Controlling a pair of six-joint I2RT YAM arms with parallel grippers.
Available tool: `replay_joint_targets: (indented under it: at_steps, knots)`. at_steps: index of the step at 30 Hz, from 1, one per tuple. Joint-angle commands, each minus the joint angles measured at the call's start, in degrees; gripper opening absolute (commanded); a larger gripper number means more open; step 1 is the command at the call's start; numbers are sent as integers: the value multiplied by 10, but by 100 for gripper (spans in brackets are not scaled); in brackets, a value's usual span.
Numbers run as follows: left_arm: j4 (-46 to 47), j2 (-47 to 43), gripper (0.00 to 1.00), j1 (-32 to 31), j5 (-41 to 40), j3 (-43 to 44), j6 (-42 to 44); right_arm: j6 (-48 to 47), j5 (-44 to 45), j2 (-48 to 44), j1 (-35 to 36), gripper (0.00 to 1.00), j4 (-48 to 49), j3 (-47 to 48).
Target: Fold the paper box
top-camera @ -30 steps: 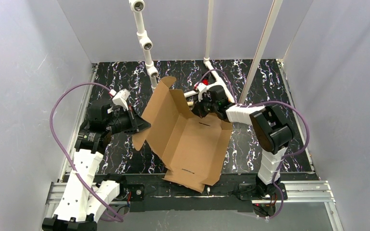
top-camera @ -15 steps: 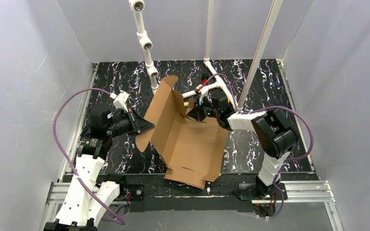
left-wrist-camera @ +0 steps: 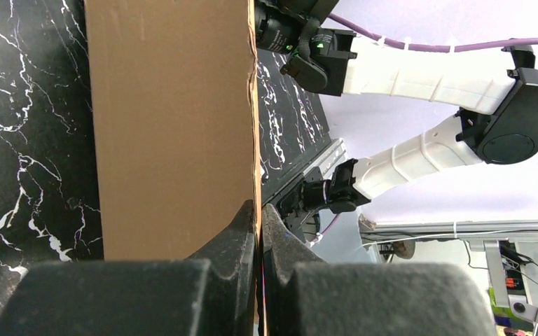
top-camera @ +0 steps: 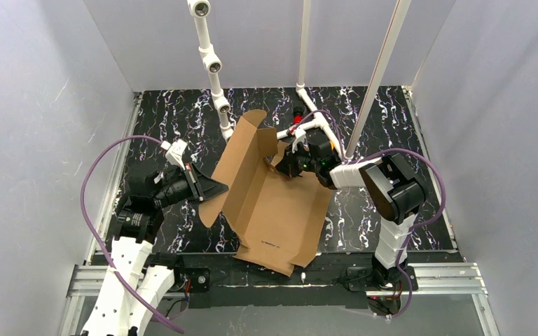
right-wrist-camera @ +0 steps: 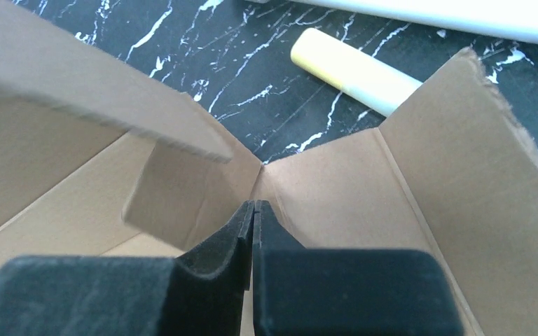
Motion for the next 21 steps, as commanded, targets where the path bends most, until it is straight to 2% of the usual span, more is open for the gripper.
replay_joint_targets:
  at_steps: [1, 6, 9, 15, 18, 21]
  knots:
    - [27, -5, 0, 3, 18, -19, -11, -1, -23, -22, 14, 12, 51, -1]
    - [40, 6, 0, 3, 20, -22, -19, -19, -3, -27, 46, 11, 41, -2]
    - [39, 5, 0, 3, 22, -22, -19, -36, 38, -16, 64, 11, 15, 5]
    - [25, -2, 0, 3, 17, -23, -10, -90, 60, -29, 54, 12, -30, 13]
    - [-11, -2, 0, 3, 2, -11, 13, -214, 21, -96, 38, 15, -139, 27]
    - [-38, -8, 0, 3, -10, -5, 36, -357, -89, -181, 9, 18, -334, 63]
